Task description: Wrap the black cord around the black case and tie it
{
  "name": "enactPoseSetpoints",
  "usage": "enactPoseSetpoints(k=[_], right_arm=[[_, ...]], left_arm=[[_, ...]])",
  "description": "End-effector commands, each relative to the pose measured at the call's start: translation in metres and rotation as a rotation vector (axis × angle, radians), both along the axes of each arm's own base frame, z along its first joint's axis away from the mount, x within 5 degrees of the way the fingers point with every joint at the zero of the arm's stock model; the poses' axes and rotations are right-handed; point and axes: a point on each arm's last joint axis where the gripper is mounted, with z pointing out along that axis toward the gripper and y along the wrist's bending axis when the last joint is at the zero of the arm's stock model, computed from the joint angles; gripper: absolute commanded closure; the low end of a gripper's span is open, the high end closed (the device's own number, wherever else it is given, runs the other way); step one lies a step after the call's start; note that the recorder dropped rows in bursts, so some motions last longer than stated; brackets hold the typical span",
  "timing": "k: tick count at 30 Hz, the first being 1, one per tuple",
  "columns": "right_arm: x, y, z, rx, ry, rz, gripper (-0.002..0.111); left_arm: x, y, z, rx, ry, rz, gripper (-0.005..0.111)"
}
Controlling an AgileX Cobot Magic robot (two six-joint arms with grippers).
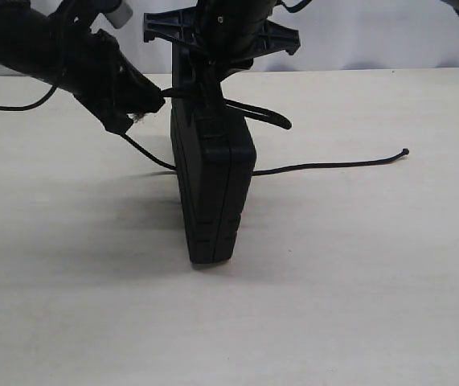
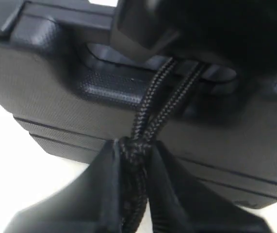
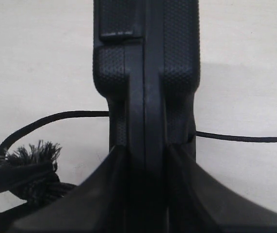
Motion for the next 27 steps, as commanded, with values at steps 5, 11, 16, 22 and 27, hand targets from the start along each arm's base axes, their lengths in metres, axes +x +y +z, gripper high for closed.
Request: enactPoseSetpoints(k=[5,11,16,22,27], right_arm=[[-0.001,0.002,-0.007,-0.017,0.039,0.001,0.104],[-0.001,0.002,-0.007,-0.017,0.039,0.001,0.104],[-0.001,0.002,-0.007,-0.017,0.039,0.001,0.104],[-0.001,0.002,-0.007,-0.017,0.039,0.001,0.104],[-0.001,0.002,-0.007,-0.017,0.04,-0.001,0.104]], left_arm=[[-0.007,-0.009,0.005,-0.105,0.07,-0.027,0.107],[-0.005,-0.01,0.007,-0.138,0.072,-0.005,0.084],[-0.007,-0.005,0.0,-0.016,0.042,-0.055,0.048],[-0.009,0.003,-0.008,0.142,0.015,-0.133,0.049],[-0.008,0.003,-0.007,0.125,0.012,-0.119,0.077]])
